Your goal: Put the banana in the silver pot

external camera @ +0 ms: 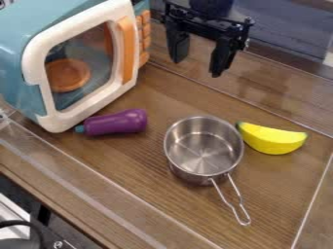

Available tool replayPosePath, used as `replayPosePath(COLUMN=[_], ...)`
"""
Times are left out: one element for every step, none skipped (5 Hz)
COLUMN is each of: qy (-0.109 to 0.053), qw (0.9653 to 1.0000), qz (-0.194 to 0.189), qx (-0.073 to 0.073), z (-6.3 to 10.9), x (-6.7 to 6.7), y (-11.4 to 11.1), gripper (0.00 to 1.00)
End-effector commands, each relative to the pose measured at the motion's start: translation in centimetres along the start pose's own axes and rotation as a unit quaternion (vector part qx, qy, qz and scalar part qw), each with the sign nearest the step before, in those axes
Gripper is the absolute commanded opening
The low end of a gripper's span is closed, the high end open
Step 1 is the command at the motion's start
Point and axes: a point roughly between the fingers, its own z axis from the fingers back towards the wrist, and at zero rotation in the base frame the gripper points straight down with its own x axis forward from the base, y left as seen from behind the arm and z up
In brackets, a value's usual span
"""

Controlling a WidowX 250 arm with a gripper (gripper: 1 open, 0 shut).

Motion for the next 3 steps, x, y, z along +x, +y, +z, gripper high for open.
replayPosePath(qy=[0.002, 0.002, 0.007], qw=[0.9997, 0.9982, 0.9974], qz=[-0.026, -0.059, -0.072], qx=[0.001, 0.002, 0.002], z=[-0.5, -1.0, -1.5], x=[0.1, 0.2, 0.3], y=[-1.0, -2.3, -2.8], gripper=[1.00, 1.00, 1.00])
